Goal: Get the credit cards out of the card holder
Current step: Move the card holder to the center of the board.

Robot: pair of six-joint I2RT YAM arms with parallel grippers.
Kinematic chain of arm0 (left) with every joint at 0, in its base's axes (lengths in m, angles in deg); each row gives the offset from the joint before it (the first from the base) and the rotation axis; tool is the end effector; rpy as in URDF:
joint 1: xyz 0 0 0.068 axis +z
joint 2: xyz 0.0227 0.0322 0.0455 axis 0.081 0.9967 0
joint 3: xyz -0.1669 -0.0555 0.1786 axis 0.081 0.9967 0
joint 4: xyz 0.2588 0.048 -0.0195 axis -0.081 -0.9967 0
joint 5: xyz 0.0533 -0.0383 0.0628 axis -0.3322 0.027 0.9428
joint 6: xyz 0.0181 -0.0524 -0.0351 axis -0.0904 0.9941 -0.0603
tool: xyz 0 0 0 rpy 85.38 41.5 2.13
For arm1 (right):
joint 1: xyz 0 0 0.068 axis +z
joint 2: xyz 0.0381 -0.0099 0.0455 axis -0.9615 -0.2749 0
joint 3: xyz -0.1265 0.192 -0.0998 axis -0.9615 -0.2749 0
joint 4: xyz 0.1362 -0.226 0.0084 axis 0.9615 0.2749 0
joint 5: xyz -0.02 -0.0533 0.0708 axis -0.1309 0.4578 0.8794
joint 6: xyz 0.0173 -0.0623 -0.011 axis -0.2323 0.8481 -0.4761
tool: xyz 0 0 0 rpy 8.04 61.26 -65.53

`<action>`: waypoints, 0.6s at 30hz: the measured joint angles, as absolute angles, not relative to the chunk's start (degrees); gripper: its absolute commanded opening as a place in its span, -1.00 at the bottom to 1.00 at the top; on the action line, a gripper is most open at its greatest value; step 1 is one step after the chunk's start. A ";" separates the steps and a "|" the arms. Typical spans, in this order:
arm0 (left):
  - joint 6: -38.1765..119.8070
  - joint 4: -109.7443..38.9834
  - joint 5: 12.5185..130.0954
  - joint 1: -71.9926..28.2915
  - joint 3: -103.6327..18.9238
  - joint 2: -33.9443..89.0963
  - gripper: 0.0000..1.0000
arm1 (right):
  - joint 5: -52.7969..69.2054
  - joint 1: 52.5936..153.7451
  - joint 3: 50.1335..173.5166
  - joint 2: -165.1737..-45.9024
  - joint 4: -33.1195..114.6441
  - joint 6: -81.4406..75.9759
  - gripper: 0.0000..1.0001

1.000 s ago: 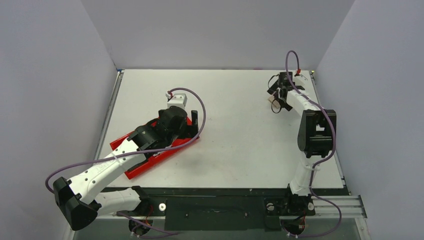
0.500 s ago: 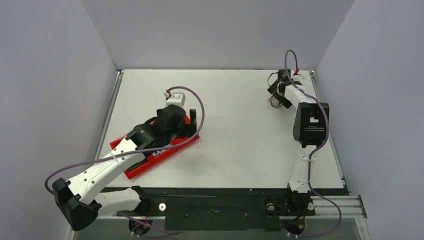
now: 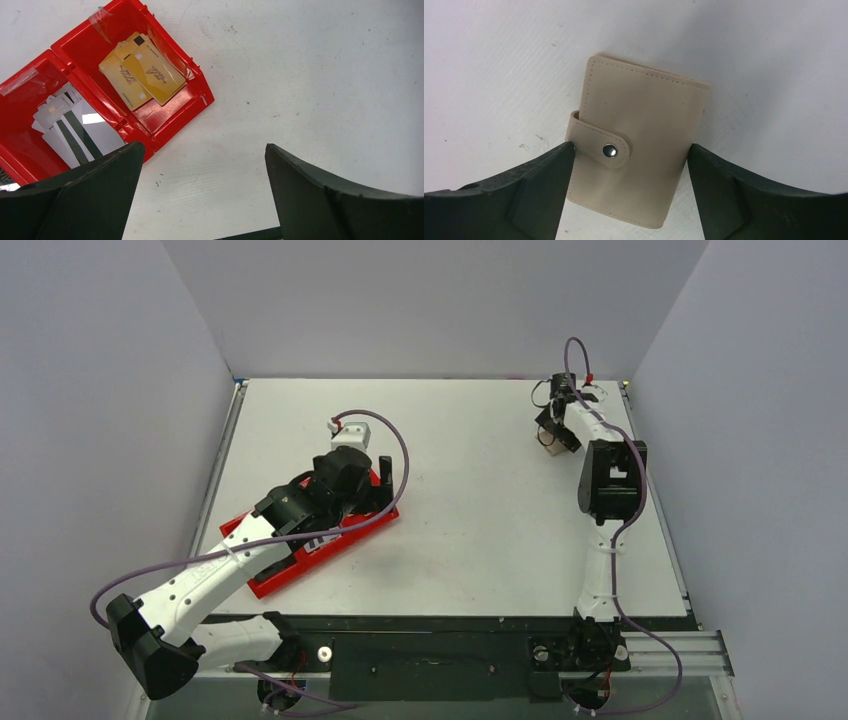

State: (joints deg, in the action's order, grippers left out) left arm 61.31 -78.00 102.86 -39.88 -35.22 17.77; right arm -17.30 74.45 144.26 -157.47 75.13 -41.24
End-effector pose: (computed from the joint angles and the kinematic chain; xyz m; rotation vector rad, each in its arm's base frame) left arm 0.1997 -0.1678 0.3108 0.0339 2.2317 -0.2671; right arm 0.4961 -0.0123 0.1332 1.0692 2.3057 -0.1024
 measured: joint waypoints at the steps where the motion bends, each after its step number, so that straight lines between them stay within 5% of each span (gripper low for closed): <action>1: 61.31 -78.02 102.83 -39.78 -35.22 17.80 0.80 | -17.13 74.45 145.42 -158.19 75.85 -41.11 0.38; 9: 61.33 -78.02 102.20 -39.10 -35.88 17.99 0.80 | -16.10 74.45 151.08 -160.42 78.76 -39.66 -0.96; 18: 61.35 -78.02 101.55 -38.99 -36.03 18.21 0.80 | -15.01 74.14 148.50 -159.19 77.33 -39.64 -1.00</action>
